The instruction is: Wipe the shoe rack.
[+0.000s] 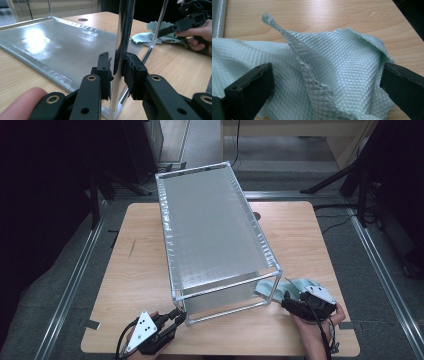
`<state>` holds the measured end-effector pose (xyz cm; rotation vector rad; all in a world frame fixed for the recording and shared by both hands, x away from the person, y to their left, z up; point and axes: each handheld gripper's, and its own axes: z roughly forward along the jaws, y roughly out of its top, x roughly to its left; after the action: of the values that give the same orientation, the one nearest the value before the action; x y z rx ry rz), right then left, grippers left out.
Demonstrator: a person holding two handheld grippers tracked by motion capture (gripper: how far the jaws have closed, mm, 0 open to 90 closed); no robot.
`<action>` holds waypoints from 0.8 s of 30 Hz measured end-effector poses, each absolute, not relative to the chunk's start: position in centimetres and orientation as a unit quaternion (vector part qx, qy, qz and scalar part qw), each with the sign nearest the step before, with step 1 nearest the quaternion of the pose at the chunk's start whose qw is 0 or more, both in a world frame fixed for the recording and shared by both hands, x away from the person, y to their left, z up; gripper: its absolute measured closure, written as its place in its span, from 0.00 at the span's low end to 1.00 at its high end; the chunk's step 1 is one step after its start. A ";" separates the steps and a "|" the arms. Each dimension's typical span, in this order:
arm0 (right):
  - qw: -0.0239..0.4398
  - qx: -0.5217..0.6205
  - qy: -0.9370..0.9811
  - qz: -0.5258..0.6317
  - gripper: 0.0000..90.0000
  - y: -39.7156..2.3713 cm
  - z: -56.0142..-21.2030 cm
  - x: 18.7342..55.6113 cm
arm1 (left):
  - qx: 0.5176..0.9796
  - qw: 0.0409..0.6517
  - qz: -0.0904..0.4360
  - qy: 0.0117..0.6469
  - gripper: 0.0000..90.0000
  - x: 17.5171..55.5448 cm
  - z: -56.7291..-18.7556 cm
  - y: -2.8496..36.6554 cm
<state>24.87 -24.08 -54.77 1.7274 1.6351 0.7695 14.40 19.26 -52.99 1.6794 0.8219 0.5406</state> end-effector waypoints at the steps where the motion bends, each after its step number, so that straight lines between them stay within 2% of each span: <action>1: 0.310 0.654 0.623 0.295 0.00 -24.0 -54.6 24.9 | 0.709 0.568 0.229 0.351 0.82 14.3 -52.9 19.4; 5: 0.307 0.625 0.640 0.325 0.00 -23.4 -52.9 24.0 | 0.705 0.573 0.229 0.350 0.80 14.3 -52.8 19.6; 8: 0.333 0.600 0.636 0.353 0.01 -23.4 -50.9 22.7 | 0.706 0.572 0.227 0.350 0.79 14.5 -52.9 19.6; 14: 0.311 0.651 0.613 0.323 0.00 -24.3 -53.0 24.7 | 0.709 0.570 0.227 0.348 0.80 14.6 -53.0 19.2; 20: 0.286 0.642 0.647 0.296 0.00 -23.1 -54.1 25.5 | 0.712 0.563 0.234 0.348 0.80 14.4 -53.0 19.2; 23: 0.274 0.632 0.663 0.293 0.01 -23.0 -54.7 25.6 | 0.712 0.564 0.231 0.349 0.86 14.5 -53.0 19.3; 24: 0.276 0.633 0.667 0.280 0.04 -23.0 -55.0 25.7 | 0.713 0.564 0.231 0.346 0.89 14.5 -53.0 19.2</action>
<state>25.67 -22.99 -54.95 1.7006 1.7920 0.7521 14.46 19.23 -53.01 1.6786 0.8153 0.5431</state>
